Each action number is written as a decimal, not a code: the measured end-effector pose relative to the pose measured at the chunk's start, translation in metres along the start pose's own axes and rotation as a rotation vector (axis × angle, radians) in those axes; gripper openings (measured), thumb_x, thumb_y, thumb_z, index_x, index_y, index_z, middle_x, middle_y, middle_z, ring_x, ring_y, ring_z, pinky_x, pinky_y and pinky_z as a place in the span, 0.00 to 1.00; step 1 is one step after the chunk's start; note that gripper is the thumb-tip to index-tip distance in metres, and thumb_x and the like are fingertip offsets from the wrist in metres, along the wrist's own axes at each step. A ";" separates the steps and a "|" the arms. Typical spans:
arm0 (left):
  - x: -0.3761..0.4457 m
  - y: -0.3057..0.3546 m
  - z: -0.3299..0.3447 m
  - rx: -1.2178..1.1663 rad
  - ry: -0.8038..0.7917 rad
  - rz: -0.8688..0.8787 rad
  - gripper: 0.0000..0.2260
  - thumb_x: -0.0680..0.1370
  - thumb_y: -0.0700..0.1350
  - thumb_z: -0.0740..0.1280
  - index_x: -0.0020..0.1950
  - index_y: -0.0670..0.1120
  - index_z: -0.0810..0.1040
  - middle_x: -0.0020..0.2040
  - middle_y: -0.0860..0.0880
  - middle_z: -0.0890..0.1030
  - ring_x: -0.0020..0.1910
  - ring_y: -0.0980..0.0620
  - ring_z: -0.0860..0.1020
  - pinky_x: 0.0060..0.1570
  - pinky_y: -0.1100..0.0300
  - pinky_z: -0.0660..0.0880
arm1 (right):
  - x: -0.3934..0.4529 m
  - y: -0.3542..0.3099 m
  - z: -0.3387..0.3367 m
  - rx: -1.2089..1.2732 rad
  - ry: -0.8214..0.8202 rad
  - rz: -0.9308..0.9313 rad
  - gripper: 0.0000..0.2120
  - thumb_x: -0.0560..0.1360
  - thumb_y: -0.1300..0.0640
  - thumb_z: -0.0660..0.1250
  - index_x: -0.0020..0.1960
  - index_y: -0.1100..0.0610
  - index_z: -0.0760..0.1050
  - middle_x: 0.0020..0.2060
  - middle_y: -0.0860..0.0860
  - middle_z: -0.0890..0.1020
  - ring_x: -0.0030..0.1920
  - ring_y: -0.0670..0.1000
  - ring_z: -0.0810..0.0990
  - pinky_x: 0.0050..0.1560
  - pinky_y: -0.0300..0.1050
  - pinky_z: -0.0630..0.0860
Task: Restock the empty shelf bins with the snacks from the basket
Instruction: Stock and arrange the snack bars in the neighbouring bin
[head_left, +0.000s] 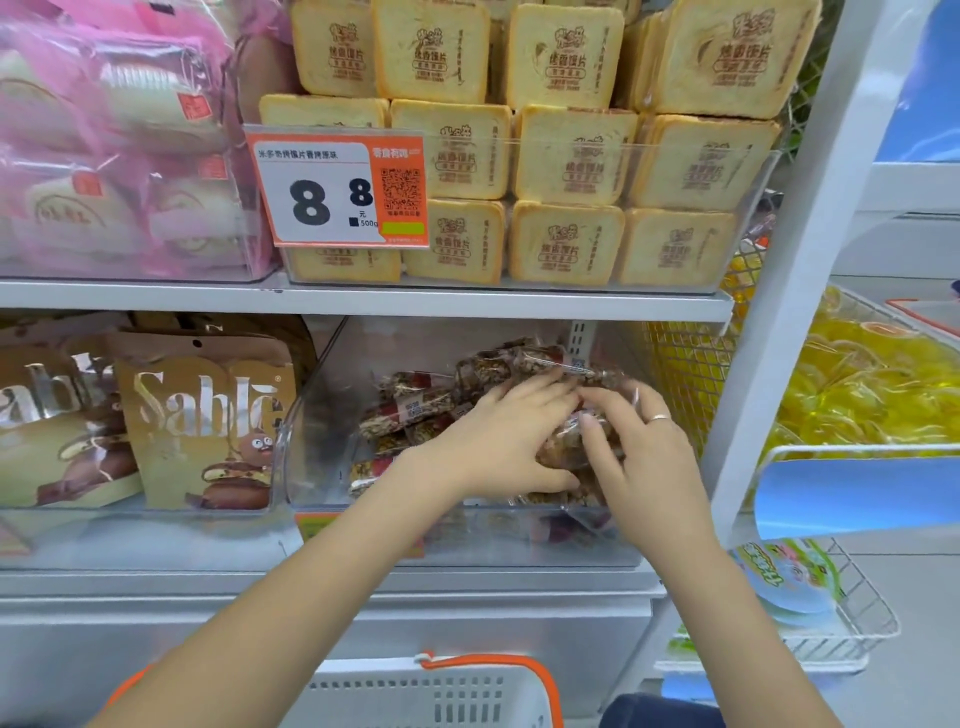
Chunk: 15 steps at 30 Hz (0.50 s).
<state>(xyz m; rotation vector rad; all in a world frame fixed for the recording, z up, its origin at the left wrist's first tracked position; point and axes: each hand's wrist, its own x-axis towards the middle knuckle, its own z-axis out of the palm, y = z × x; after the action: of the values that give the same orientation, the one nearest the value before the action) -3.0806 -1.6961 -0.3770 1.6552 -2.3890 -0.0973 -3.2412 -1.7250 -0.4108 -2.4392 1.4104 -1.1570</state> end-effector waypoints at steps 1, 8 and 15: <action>-0.005 -0.003 -0.001 -0.060 0.025 -0.002 0.37 0.74 0.58 0.67 0.78 0.49 0.54 0.78 0.54 0.51 0.76 0.58 0.45 0.75 0.53 0.47 | 0.000 0.003 0.000 0.005 -0.031 0.050 0.24 0.75 0.40 0.50 0.60 0.49 0.76 0.61 0.55 0.74 0.52 0.60 0.78 0.52 0.54 0.75; -0.045 -0.021 0.008 -0.265 0.185 -0.086 0.24 0.72 0.54 0.72 0.67 0.60 0.71 0.68 0.60 0.68 0.68 0.63 0.63 0.68 0.60 0.64 | -0.014 -0.004 0.012 -0.220 0.053 0.007 0.26 0.78 0.48 0.46 0.68 0.55 0.72 0.74 0.58 0.61 0.75 0.59 0.53 0.69 0.58 0.61; -0.058 -0.045 0.003 -0.534 0.307 -0.225 0.15 0.76 0.47 0.68 0.63 0.54 0.76 0.59 0.59 0.76 0.58 0.66 0.73 0.56 0.73 0.70 | -0.020 -0.017 0.015 -0.332 -0.102 -0.135 0.27 0.79 0.42 0.44 0.75 0.49 0.60 0.74 0.48 0.64 0.75 0.50 0.59 0.74 0.55 0.46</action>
<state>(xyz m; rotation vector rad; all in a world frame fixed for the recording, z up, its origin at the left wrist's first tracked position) -3.0212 -1.6588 -0.3974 1.5334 -1.7471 -0.4430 -3.2248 -1.7036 -0.4257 -2.8098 1.5343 -0.8621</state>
